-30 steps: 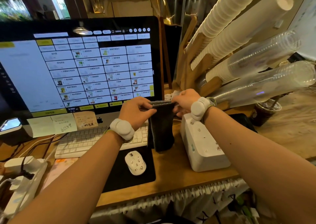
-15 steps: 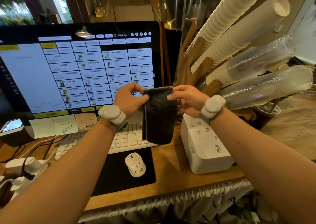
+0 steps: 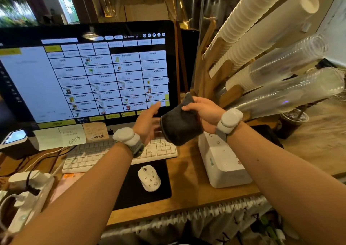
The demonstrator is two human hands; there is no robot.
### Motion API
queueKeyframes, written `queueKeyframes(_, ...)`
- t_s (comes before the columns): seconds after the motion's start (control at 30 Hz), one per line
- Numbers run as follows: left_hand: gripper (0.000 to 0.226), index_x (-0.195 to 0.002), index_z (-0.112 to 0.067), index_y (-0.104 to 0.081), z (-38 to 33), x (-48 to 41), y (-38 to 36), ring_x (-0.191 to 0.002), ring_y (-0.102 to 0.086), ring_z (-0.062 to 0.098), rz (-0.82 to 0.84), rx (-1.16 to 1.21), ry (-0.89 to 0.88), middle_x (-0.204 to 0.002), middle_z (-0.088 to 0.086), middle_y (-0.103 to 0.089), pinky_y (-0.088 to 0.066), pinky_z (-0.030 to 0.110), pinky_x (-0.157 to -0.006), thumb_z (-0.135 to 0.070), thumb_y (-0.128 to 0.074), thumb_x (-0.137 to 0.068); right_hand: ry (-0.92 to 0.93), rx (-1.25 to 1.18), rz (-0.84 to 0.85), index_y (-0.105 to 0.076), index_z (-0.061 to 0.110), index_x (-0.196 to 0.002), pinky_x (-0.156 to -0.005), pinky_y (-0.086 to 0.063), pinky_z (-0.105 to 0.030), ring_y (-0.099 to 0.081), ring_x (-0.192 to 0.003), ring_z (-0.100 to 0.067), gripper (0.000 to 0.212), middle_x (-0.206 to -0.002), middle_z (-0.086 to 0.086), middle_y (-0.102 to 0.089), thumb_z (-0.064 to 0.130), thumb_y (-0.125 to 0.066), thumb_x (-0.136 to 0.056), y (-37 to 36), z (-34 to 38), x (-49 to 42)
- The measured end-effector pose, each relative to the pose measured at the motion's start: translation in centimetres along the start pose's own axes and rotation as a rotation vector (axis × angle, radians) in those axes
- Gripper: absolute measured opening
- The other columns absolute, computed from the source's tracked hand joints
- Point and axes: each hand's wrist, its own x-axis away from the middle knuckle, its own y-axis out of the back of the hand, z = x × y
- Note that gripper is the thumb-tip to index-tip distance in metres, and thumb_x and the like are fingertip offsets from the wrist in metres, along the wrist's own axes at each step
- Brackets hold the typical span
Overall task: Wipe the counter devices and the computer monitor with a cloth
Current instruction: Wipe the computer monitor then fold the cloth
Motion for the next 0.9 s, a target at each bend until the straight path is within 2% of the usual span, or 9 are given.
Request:
queueKeyframes(0.1,0.063,-0.123,-0.015,-0.065,1.7,1.0,-0.4,-0.109,-0.064,0.035,0.232,-0.025,0.107,-0.119,0.017,-0.068,-0.052,0.051,-0.094,-0.064,-0.042,-0.092,-0.011,-0.035,-0.017,-0.064,0.007,-0.118,-0.098,-0.053,-0.046,-0.065,-0.110,-0.034,0.027,-0.114,-0.018,-0.066,0.018,-0.060,-0.094,0.4,-0.1,0.0)
queueKeyframes(0.2,0.028,-0.118,-0.012,-0.064,2.0,0.7,-0.9,-0.100,-0.068,0.024,0.154,-0.052,-0.014,-0.115,0.012,-0.069,-0.057,0.036,-0.085,-0.026,-0.061,-0.093,-0.042,-0.116,-0.010,-0.062,0.004,-0.119,-0.096,-0.053,-0.047,-0.065,-0.110,-0.035,0.026,-0.117,-0.020,-0.065,0.014,-0.056,-0.096,0.5,-0.5,-0.2)
queueKeyframes(0.3,0.055,-0.130,-0.005,-0.052,2.4,-0.5,-0.4,-0.097,-0.070,0.028,-0.004,-0.136,-0.108,-0.111,0.015,-0.068,-0.058,0.042,-0.088,-0.004,-0.077,-0.080,-0.120,-0.061,-0.050,-0.056,0.012,-0.127,-0.094,-0.054,-0.051,-0.065,-0.110,-0.035,0.032,-0.126,-0.019,-0.062,0.016,-0.059,-0.095,0.5,-1.0,-0.2)
queueKeyframes(0.4,0.070,-0.135,-0.017,-0.047,2.4,-0.4,0.4,-0.097,-0.070,0.030,-0.101,-0.216,-0.122,-0.110,0.013,-0.065,-0.058,0.047,-0.087,-0.012,-0.083,-0.075,-0.251,0.125,0.043,-0.046,0.030,-0.139,-0.088,-0.055,-0.058,-0.064,-0.111,-0.042,0.054,-0.128,-0.018,-0.058,0.017,-0.066,-0.091,0.8,-1.7,0.5)
queueKeyframes(0.5,0.060,-0.126,-0.027,-0.052,2.3,-0.9,1.1,-0.093,-0.070,0.035,-0.117,-0.309,-0.157,-0.105,0.022,-0.067,-0.058,0.054,-0.083,-0.022,-0.083,-0.075,-0.208,0.228,-0.006,-0.043,0.034,-0.140,-0.074,-0.062,-0.044,-0.066,-0.104,-0.037,0.071,-0.123,-0.016,-0.058,0.005,-0.074,-0.083,0.8,-2.2,0.9)
queueKeyframes(0.63,0.049,-0.115,-0.026,-0.058,1.5,-0.6,1.4,-0.087,-0.070,0.025,0.050,-0.730,-0.184,-0.101,0.009,-0.069,-0.060,0.042,-0.078,-0.019,-0.084,-0.074,-0.061,0.414,-0.048,-0.070,0.020,-0.115,-0.081,-0.062,-0.040,-0.067,-0.106,-0.029,0.048,-0.119,-0.008,-0.066,-0.004,-0.078,-0.074,1.0,-2.8,1.0)
queueKeyframes(0.73,0.038,-0.107,-0.025,-0.068,1.4,-0.5,1.1,-0.085,-0.065,0.016,0.041,-1.035,-0.265,-0.101,0.000,-0.067,-0.053,0.027,-0.074,-0.019,-0.085,-0.072,-0.028,0.643,-0.058,-0.072,0.019,-0.116,-0.078,-0.060,-0.027,-0.066,-0.101,-0.021,0.049,-0.112,-0.002,-0.067,0.000,-0.081,-0.072,0.7,-2.8,1.3)
queueKeyframes(0.8,0.032,-0.105,-0.023,-0.072,1.7,-0.7,0.9,-0.087,-0.065,0.015,0.007,-1.105,-0.286,-0.098,0.000,-0.068,-0.052,0.025,-0.074,-0.016,-0.082,-0.075,-0.001,0.785,-0.082,-0.070,0.020,-0.120,-0.078,-0.057,-0.023,-0.064,-0.100,-0.018,0.051,-0.110,0.000,-0.066,0.003,-0.081,-0.073,0.2,-3.0,1.5)
queueKeyframes(0.9,0.022,-0.101,-0.022,-0.074,1.9,-0.9,0.8,-0.084,-0.064,0.015,-0.042,-1.108,-0.324,-0.090,-0.002,-0.068,-0.052,0.025,-0.073,-0.016,-0.078,-0.080,-0.006,0.914,-0.152,-0.067,0.023,-0.124,-0.092,-0.055,-0.034,-0.063,-0.110,-0.022,0.051,-0.122,-0.002,-0.066,0.008,-0.080,-0.077,-0.2,-3.3,1.3)
